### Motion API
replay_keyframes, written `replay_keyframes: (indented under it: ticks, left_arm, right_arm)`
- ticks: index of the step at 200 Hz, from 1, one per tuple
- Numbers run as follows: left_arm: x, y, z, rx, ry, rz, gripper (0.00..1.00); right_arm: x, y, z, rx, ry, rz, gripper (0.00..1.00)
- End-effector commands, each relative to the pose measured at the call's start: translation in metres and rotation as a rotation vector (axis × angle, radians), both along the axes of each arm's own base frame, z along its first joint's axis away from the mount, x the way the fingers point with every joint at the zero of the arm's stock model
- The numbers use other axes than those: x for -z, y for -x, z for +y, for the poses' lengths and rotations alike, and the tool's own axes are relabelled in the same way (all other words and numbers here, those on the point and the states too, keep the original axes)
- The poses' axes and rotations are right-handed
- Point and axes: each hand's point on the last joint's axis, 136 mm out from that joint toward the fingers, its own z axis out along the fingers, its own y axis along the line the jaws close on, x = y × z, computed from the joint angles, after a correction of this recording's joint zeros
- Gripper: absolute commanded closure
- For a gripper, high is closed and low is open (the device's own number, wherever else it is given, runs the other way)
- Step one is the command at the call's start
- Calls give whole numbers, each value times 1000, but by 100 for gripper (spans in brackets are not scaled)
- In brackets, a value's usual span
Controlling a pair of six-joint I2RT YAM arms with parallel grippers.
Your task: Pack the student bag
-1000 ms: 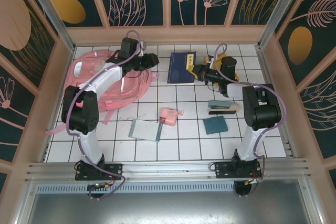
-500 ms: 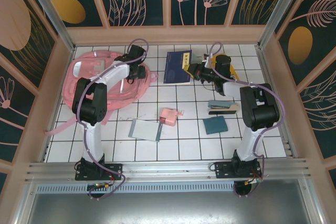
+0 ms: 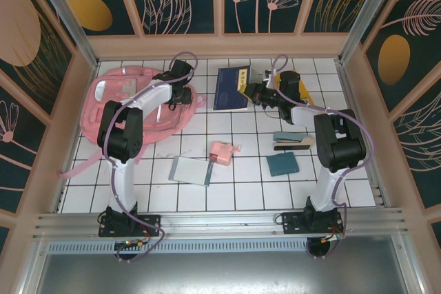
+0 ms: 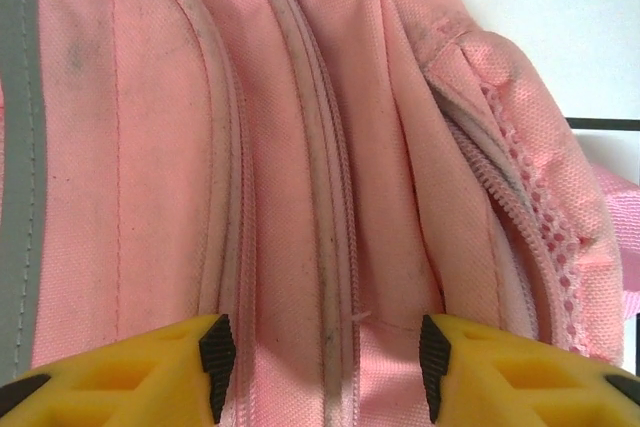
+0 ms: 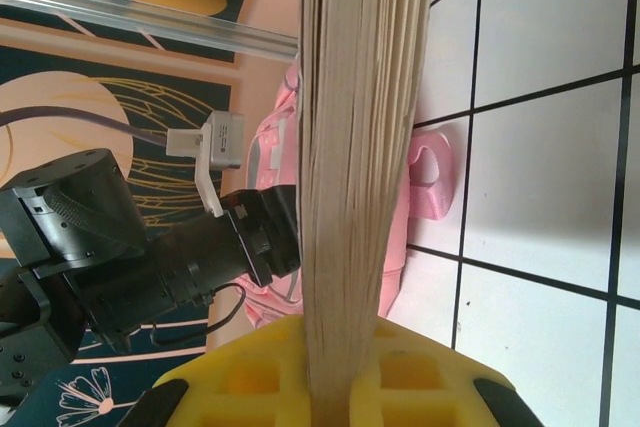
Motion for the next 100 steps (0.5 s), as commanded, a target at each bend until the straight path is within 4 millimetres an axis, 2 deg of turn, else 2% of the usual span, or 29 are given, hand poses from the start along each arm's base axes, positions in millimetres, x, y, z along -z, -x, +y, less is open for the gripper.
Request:
replay_keyframes:
  ticks: [1, 20, 43, 58, 71, 100]
  left_arm:
    - [19, 10, 26, -29, -111, 80, 47]
    - [6, 9, 26, -35, -104, 55, 48]
    - [-22, 7, 26, -43, -85, -7, 47]
    - [-34, 7, 32, -55, -102, -31, 46]
    - [-35, 8, 38, -64, -119, -31, 46]
    - [-21, 16, 52, -82, -166, 8, 47]
  right_arm:
    - [-18, -5, 8, -30, -4, -76, 100]
    - [-18, -4, 10, -35, -2, -74, 100]
    - [-17, -2, 14, -45, 2, -72, 100]
    - [-17, -1, 16, -54, 9, -74, 100]
    - [-16, 0, 18, -57, 13, -73, 100]
    - [-16, 4, 23, -69, 15, -72, 100]
